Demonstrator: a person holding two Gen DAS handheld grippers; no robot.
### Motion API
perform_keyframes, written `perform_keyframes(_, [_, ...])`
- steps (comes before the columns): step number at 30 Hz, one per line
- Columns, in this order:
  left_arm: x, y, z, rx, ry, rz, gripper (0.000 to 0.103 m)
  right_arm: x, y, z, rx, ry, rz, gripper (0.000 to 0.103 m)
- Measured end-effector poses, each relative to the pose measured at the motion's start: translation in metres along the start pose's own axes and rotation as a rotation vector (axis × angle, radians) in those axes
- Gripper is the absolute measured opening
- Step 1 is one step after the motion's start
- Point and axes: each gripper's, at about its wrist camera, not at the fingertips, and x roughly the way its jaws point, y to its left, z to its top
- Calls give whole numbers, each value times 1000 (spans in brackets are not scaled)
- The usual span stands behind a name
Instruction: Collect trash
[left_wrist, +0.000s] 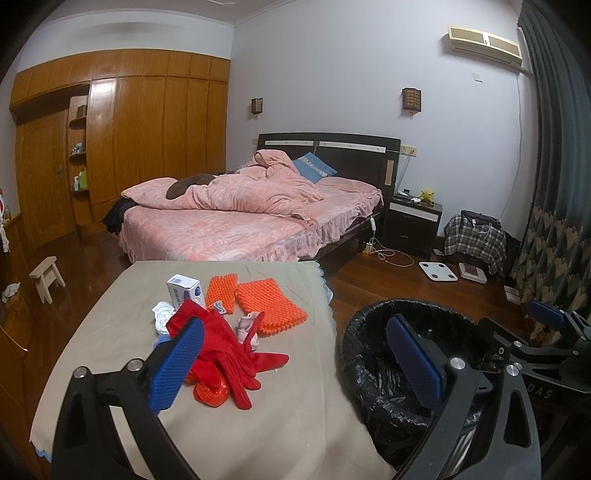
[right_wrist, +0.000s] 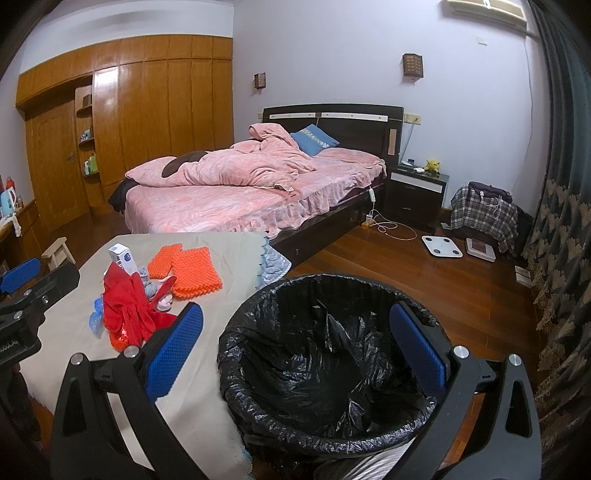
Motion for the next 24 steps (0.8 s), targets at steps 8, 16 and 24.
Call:
perform_keyframes(8, [5, 11, -1, -20, -1, 24, 97, 14, 17, 5, -20, -1, 27, 98])
perform_keyframes(16, [23, 63, -1, -45, -23, 141, 97, 50, 59, 9, -53, -14, 107, 98])
perform_keyframes(24, [55, 122, -23, -33, 42, 260, 97, 102, 114, 4, -63, 2, 192, 95])
